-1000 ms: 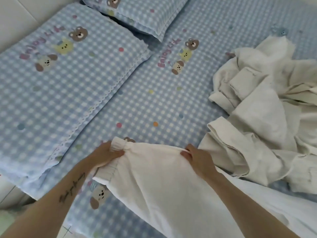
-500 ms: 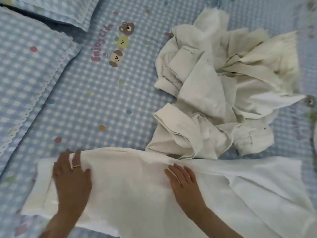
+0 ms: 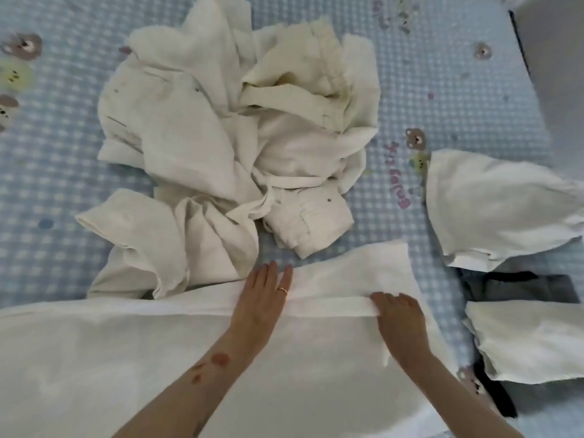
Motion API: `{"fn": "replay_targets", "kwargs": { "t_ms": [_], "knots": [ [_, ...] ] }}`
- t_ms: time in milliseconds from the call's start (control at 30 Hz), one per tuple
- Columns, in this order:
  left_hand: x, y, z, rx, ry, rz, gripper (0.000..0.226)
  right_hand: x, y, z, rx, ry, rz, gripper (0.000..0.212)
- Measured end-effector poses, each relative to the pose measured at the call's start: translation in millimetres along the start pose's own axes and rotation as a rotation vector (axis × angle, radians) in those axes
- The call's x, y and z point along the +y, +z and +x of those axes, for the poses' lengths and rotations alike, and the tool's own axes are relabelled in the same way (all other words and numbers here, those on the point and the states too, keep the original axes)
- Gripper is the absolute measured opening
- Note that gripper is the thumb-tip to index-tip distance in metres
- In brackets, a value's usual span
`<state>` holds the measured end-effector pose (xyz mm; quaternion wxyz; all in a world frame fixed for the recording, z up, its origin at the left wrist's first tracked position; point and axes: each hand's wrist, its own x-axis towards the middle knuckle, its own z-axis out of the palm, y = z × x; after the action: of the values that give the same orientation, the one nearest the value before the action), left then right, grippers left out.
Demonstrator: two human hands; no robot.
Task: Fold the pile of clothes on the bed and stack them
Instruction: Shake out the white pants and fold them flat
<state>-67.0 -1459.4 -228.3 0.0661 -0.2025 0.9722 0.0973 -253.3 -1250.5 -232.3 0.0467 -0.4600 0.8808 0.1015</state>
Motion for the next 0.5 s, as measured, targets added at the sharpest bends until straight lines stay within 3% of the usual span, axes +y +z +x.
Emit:
{"fn": "replay_targets", "kwargs": {
  "t_ms": [100, 167, 267, 367, 500],
  "knots": [
    [-5.5, -1.9, 33.1, 0.059, -0.037, 0.022, 0.027, 38.9, -23.2, 75.5, 0.069, 0.014, 0.007, 0.01],
    [-3.7, -1.5, 51.8, 0.018, -0.058, -0.063, 0.013, 58.6, -29.3, 120.1, 0.023, 0.0, 0.046, 0.008],
    [14.1, 2.2, 72.1, -0.115, -0.034, -0.204, 0.039, 85.9, -19.3, 123.0, 0.014, 0.153, 0.266, 0.016],
    [51.0, -4.1, 89.8, -0.03, 0.135, -0.13, 0.045, 109.0, -0.5, 42.3, 0.136, 0.427, 0.668, 0.025],
    [100.4, 10.3, 116.7, -0.083, 0.214, -0.065, 0.056, 107.0, 32.4, -80.5, 0.001, 0.506, 0.646, 0.028]
  ]
}}
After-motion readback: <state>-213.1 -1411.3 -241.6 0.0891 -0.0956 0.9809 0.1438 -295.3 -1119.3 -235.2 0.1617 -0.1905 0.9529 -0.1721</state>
